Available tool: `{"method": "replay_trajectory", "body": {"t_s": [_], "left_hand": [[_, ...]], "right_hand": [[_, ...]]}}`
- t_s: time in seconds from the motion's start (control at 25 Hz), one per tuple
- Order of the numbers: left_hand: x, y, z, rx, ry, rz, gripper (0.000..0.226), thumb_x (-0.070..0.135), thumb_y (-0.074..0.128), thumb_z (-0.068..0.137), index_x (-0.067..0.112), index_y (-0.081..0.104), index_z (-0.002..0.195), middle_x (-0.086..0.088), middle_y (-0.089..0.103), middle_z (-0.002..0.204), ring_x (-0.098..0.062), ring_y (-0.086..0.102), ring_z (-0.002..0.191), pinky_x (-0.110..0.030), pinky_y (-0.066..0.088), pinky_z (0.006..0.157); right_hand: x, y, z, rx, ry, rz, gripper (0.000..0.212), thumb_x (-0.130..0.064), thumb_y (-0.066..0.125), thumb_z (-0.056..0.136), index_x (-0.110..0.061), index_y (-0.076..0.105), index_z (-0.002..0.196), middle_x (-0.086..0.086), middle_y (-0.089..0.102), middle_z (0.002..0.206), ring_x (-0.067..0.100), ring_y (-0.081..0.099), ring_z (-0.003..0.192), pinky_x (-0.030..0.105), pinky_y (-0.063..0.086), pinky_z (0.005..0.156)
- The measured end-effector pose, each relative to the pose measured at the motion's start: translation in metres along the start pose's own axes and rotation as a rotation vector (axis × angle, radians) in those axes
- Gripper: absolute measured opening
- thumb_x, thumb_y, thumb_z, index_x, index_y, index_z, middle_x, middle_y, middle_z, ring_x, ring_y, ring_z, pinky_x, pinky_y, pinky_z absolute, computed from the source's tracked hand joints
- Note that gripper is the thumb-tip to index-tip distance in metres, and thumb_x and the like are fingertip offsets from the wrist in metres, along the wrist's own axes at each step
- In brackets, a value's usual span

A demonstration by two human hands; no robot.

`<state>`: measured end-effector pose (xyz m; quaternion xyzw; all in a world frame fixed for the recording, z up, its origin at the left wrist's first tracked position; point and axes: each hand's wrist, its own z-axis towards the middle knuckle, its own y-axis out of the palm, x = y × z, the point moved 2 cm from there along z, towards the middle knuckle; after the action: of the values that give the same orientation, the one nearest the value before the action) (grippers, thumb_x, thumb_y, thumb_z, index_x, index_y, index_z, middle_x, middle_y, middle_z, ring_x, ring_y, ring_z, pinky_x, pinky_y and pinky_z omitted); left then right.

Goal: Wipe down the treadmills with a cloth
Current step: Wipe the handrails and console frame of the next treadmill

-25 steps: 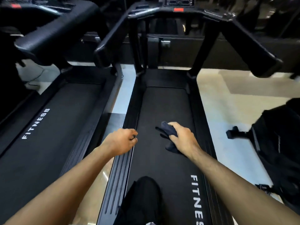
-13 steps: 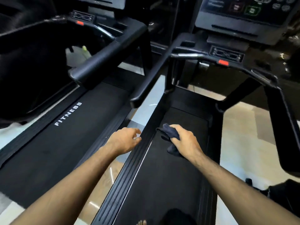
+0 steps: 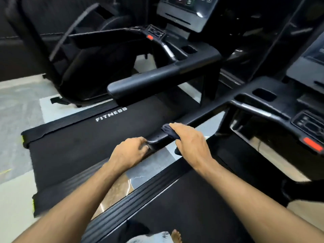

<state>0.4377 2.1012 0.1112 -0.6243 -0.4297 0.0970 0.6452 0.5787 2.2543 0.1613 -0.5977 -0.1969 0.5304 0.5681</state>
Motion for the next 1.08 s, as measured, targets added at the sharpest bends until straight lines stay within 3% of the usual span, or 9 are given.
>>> {"method": "replay_trajectory", "body": {"t_s": [0.08, 0.2, 0.28, 0.4, 0.52, 0.68, 0.88, 1.0, 1.08], "left_hand": [[0.011, 0.006, 0.001, 0.038, -0.04, -0.032, 0.031, 0.038, 0.044, 0.094, 0.036, 0.056, 0.122, 0.007, 0.065, 0.122, -0.022, 0.061, 0.111, -0.036, 0.05, 0.09], [0.011, 0.015, 0.011, 0.104, -0.103, -0.069, 0.028, 0.035, 0.041, 0.096, 0.03, 0.056, 0.12, 0.005, 0.064, 0.123, -0.023, 0.059, 0.113, -0.038, 0.049, 0.09], [0.003, 0.023, 0.021, 0.129, -0.16, -0.094, 0.026, 0.036, 0.041, 0.096, 0.031, 0.055, 0.117, 0.005, 0.064, 0.12, -0.022, 0.059, 0.111, -0.04, 0.05, 0.088], [-0.009, 0.044, 0.033, 0.056, -0.206, -0.13, 0.03, 0.038, 0.037, 0.097, 0.03, 0.051, 0.121, 0.006, 0.064, 0.119, -0.02, 0.059, 0.11, -0.039, 0.049, 0.088], [-0.019, 0.053, 0.044, 0.031, -0.223, -0.177, 0.042, 0.049, 0.028, 0.096, 0.03, 0.049, 0.128, 0.012, 0.06, 0.125, -0.013, 0.056, 0.117, -0.036, 0.047, 0.096], [-0.016, 0.055, 0.063, -0.034, -0.18, -0.128, 0.051, 0.043, 0.03, 0.101, 0.02, 0.041, 0.145, 0.005, 0.045, 0.149, -0.011, 0.04, 0.137, -0.031, 0.031, 0.113], [-0.018, 0.051, 0.074, -0.039, -0.2, -0.147, 0.052, 0.046, 0.017, 0.095, 0.023, 0.057, 0.118, 0.003, 0.061, 0.127, -0.018, 0.052, 0.123, -0.032, 0.037, 0.106], [-0.013, 0.053, 0.076, -0.071, -0.228, -0.131, 0.053, 0.041, 0.022, 0.103, 0.018, 0.038, 0.147, 0.005, 0.04, 0.152, -0.01, 0.033, 0.141, -0.027, 0.02, 0.119], [-0.009, 0.054, 0.078, -0.094, -0.234, -0.132, 0.052, 0.04, 0.024, 0.103, 0.019, 0.036, 0.149, 0.004, 0.039, 0.153, -0.009, 0.032, 0.142, -0.027, 0.02, 0.119]], "right_hand": [[0.008, 0.008, 0.032, -0.031, -0.235, -0.192, 0.049, -0.001, 0.061, 0.068, -0.026, 0.057, 0.11, -0.015, 0.059, 0.097, 0.016, 0.06, 0.096, 0.039, 0.049, 0.073], [0.011, 0.05, 0.068, -0.189, -0.442, -0.329, 0.059, -0.018, 0.075, 0.072, -0.024, 0.061, 0.129, -0.006, 0.063, 0.134, 0.022, 0.06, 0.118, 0.044, 0.049, 0.076], [0.014, 0.083, 0.083, -0.358, -0.5, -0.424, 0.057, -0.035, 0.063, 0.081, -0.026, 0.057, 0.137, -0.002, 0.056, 0.145, 0.024, 0.057, 0.124, 0.046, 0.042, 0.082], [0.021, 0.108, 0.087, -0.437, -0.469, -0.406, 0.059, -0.055, 0.038, 0.087, -0.03, 0.059, 0.136, -0.003, 0.057, 0.145, 0.023, 0.056, 0.125, 0.051, 0.036, 0.088], [0.023, 0.123, 0.108, -0.472, -0.483, -0.388, 0.047, -0.054, 0.038, 0.094, -0.037, 0.057, 0.134, -0.008, 0.056, 0.144, 0.02, 0.05, 0.132, 0.067, 0.032, 0.104], [0.032, 0.13, 0.164, -0.62, -0.179, -0.429, 0.039, -0.042, 0.037, 0.094, -0.033, 0.059, 0.125, -0.005, 0.06, 0.131, 0.023, 0.051, 0.124, 0.052, 0.042, 0.099], [0.028, 0.121, 0.124, -0.582, -0.512, -0.357, 0.048, -0.047, 0.033, 0.092, -0.035, 0.055, 0.133, -0.006, 0.058, 0.139, 0.024, 0.053, 0.127, 0.047, 0.047, 0.092], [0.059, 0.124, 0.191, -0.65, -0.188, -0.472, 0.04, -0.043, 0.037, 0.095, -0.031, 0.057, 0.128, -0.001, 0.06, 0.132, 0.025, 0.051, 0.123, 0.044, 0.044, 0.095], [0.059, 0.126, 0.18, -0.601, -0.174, -0.542, 0.038, -0.041, 0.039, 0.097, -0.027, 0.055, 0.128, 0.001, 0.058, 0.132, 0.027, 0.049, 0.125, 0.047, 0.042, 0.098]]}}
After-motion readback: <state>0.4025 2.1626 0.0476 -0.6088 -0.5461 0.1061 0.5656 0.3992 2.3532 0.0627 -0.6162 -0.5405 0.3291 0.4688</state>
